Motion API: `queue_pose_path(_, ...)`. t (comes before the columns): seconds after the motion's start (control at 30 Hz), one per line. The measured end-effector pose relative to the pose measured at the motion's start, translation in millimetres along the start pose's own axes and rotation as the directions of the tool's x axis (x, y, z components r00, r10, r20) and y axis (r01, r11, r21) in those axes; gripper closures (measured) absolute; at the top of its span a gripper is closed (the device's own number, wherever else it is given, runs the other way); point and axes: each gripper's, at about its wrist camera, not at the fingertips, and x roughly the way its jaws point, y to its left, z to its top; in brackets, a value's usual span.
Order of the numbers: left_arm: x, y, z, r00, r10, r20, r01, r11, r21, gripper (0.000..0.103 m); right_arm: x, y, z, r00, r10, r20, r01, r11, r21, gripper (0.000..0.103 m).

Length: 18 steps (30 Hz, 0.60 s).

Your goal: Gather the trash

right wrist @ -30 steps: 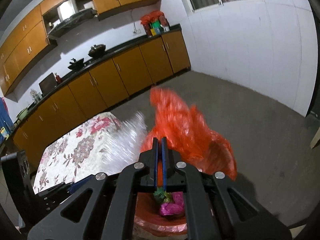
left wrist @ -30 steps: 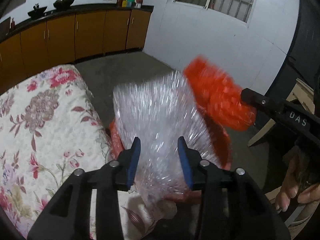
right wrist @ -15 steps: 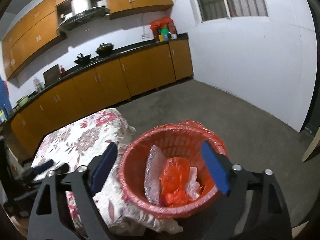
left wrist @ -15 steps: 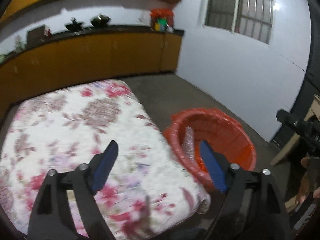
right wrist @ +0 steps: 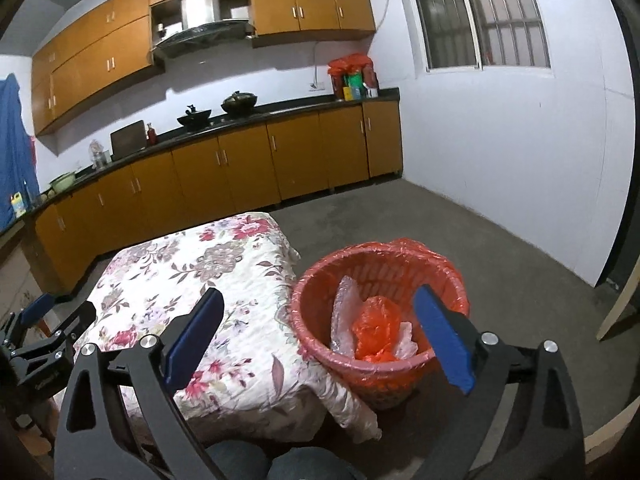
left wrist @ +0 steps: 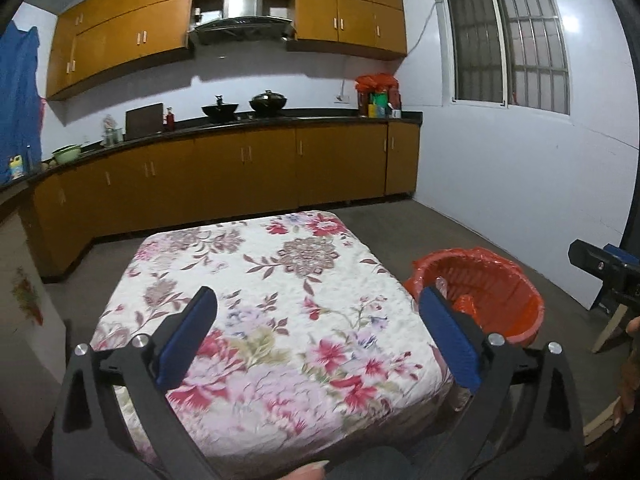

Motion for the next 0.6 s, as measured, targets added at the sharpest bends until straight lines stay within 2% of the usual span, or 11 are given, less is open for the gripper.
queue_pose_path(0.2,-23,5,-8,0.999,0.045,0.014,-0.045,0.999,-0.018,0.004,-18,17,-10,0.998,-0.053,0.034,0.055,0.997,-0.045,0.005)
queue_pose_path(0.6,-35,9,-23,0.993,0.116,-0.011,-0.116,0.993,-0.033,0.004,-20,30,-29,0.99,-0.141,0.008,0.141,0.988,-0.067,0.005)
